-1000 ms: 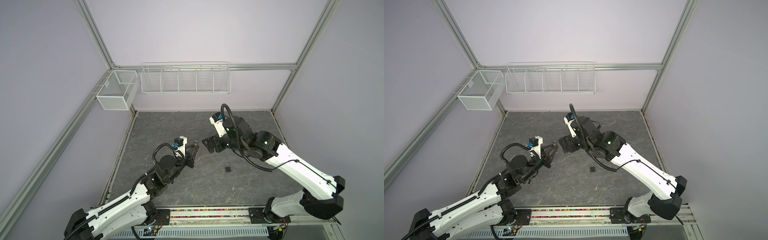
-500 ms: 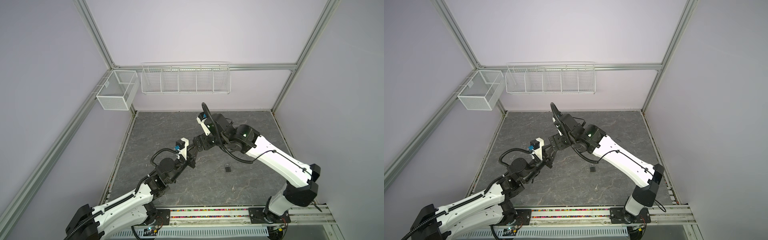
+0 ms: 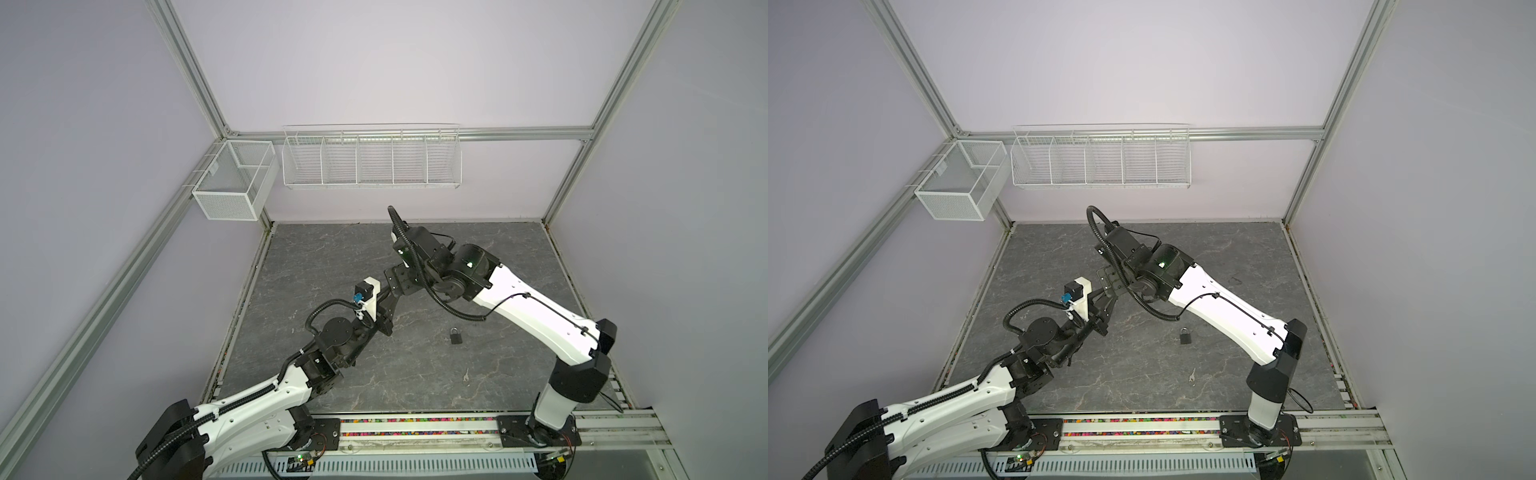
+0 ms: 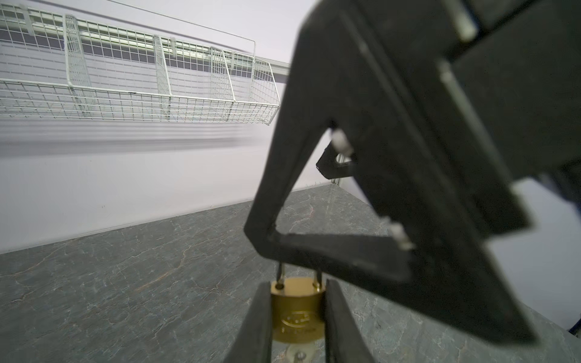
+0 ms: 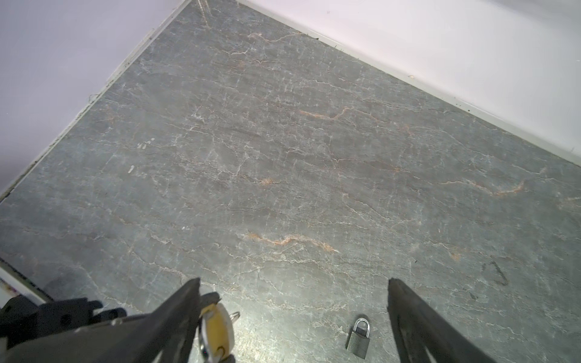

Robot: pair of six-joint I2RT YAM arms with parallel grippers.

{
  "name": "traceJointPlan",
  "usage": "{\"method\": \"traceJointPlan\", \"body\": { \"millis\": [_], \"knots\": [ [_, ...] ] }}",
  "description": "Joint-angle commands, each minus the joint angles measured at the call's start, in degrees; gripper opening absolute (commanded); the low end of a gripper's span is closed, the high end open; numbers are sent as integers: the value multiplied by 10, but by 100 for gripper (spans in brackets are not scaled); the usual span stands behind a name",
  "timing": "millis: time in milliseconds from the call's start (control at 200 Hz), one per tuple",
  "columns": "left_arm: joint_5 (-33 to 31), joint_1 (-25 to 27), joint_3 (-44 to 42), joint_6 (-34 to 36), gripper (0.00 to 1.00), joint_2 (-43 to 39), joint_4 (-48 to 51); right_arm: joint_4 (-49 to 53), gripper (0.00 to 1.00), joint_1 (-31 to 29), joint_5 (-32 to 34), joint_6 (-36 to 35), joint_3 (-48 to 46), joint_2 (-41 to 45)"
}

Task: Unlock with the key

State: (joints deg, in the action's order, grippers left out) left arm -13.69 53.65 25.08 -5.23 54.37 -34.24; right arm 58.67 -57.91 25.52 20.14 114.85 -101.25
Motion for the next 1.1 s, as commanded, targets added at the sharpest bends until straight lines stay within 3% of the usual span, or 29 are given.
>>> {"method": "traceJointPlan", "body": {
  "millis": [0,445,770,910,1100],
  "knots": [
    [-11,3,-7,17,0,-2,-30,35,94,-3,44,9,27,-16],
    [-15,4,-20,49,0,-6,-51,103,95,-1,62,5,67,-26],
    [18,4,-22,71,0,-24,-34,100,96,18,-6,-38,60,1],
    [13,4,-21,74,0,-32,-28,97,96,38,-64,-61,45,11],
    [-3,4,-10,66,0,-28,-10,102,96,42,-35,-64,34,26]
  ]
}}
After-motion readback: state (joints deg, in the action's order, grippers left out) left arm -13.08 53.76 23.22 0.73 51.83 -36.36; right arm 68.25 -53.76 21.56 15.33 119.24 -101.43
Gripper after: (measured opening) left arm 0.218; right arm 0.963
